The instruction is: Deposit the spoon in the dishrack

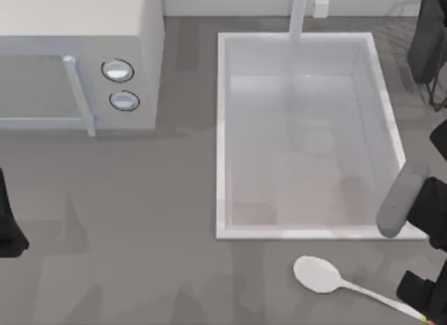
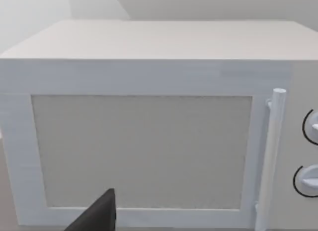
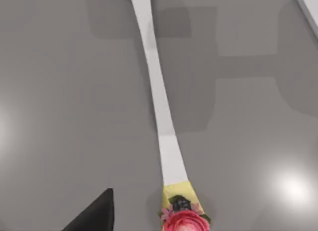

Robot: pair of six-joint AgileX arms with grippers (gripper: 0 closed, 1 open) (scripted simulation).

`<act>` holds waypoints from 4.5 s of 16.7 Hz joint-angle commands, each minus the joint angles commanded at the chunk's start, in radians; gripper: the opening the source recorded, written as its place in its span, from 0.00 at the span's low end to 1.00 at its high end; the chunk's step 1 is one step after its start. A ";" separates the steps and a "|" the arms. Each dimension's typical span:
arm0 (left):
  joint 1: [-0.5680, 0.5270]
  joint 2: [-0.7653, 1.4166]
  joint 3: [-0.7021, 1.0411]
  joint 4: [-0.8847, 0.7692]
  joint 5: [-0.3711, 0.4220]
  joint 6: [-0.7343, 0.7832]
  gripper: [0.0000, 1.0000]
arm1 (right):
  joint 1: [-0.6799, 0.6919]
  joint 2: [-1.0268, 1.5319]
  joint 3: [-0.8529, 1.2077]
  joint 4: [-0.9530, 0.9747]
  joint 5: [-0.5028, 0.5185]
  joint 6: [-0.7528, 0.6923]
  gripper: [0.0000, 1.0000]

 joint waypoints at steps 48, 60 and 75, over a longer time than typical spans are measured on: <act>0.000 0.000 0.000 0.000 0.000 0.000 1.00 | 0.091 0.423 -0.094 0.306 -0.002 -0.082 0.00; 0.000 0.000 0.000 0.000 0.000 0.000 1.00 | 0.079 0.274 0.361 -0.320 -0.014 -0.085 0.00; 0.000 0.000 0.000 0.000 0.000 0.000 1.00 | 0.022 0.170 0.606 -0.553 -0.048 -0.065 0.00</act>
